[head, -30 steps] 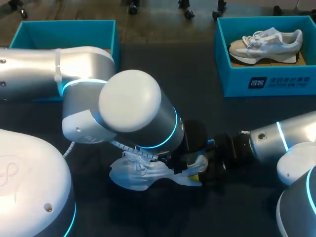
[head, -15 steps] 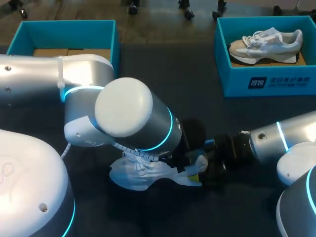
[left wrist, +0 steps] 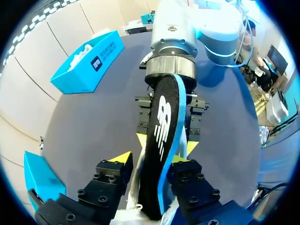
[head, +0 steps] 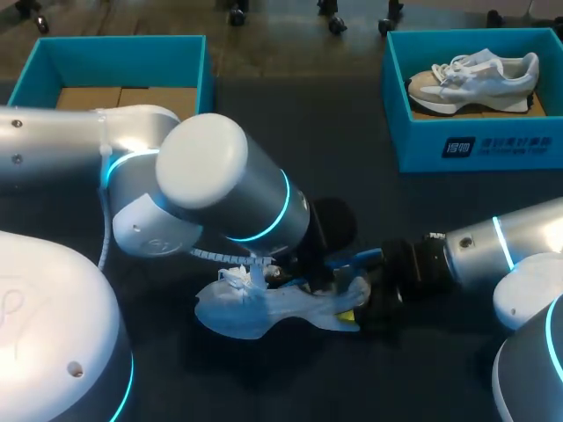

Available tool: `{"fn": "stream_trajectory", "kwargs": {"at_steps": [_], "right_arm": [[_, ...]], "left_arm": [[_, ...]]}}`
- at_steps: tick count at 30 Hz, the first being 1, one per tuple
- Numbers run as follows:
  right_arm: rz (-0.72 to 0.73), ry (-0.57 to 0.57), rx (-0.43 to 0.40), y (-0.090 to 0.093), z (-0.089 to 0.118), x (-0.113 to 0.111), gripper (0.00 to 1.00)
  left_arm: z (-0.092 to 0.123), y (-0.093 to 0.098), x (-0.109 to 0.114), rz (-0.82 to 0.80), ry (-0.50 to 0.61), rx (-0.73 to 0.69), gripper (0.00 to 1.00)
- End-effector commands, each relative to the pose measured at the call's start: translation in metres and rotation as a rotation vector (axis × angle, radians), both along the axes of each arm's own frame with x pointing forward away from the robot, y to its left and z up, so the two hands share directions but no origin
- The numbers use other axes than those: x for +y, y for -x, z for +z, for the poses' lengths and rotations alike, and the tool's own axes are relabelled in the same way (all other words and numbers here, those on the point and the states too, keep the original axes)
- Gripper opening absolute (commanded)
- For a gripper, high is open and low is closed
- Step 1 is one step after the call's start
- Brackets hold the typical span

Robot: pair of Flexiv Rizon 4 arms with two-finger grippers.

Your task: Take the shoe out of the shoebox, open the shoe tongue, remove and reinsert the insole, then place the shoe into the shoebox

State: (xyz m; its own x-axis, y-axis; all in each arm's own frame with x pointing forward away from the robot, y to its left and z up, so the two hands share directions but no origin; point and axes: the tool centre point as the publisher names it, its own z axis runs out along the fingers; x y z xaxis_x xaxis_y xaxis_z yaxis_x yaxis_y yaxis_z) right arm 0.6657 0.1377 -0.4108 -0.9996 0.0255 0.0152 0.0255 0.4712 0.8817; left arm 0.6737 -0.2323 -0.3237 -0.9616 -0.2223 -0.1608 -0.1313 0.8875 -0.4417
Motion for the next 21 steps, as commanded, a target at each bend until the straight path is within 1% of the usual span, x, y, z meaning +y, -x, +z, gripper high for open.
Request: {"fn": "stream_trajectory", "kwargs": {"at_steps": [1, 7, 9, 10, 11, 12, 14, 17, 21], "right_arm": [[-0.001, 0.006, 0.001, 0.000, 0.001, 0.002, 0.00], [-0.001, 0.006, 0.001, 0.000, 0.001, 0.002, 0.00], [-0.001, 0.006, 0.001, 0.000, 0.001, 0.002, 0.00], [-0.001, 0.006, 0.001, 0.000, 0.001, 0.002, 0.00], [-0.001, 0.006, 0.001, 0.000, 0.001, 0.002, 0.00], [-0.001, 0.006, 0.001, 0.000, 0.001, 0.002, 0.00], [-0.001, 0.006, 0.001, 0.000, 0.001, 0.002, 0.00], [-0.001, 0.006, 0.001, 0.000, 0.001, 0.002, 0.00], [-0.001, 0.006, 0.001, 0.000, 0.001, 0.002, 0.00]], "left_arm": [[-0.005, -0.003, 0.002, -0.015, 0.016, 0.013, 0.42], [-0.007, 0.000, -0.003, -0.041, 0.023, 0.022, 0.42], [-0.008, 0.001, -0.005, -0.045, 0.023, 0.023, 0.40], [-0.008, 0.001, -0.005, -0.046, 0.025, 0.024, 0.37], [-0.008, 0.002, -0.006, -0.048, 0.028, 0.025, 0.31], [-0.008, 0.002, -0.006, -0.051, 0.034, 0.025, 0.15], [-0.008, 0.003, -0.006, -0.055, 0.038, 0.026, 0.00], [-0.006, -0.001, -0.004, -0.065, 0.055, 0.054, 0.00], [0.006, -0.007, -0.003, -0.100, 0.105, 0.130, 0.00]]}}
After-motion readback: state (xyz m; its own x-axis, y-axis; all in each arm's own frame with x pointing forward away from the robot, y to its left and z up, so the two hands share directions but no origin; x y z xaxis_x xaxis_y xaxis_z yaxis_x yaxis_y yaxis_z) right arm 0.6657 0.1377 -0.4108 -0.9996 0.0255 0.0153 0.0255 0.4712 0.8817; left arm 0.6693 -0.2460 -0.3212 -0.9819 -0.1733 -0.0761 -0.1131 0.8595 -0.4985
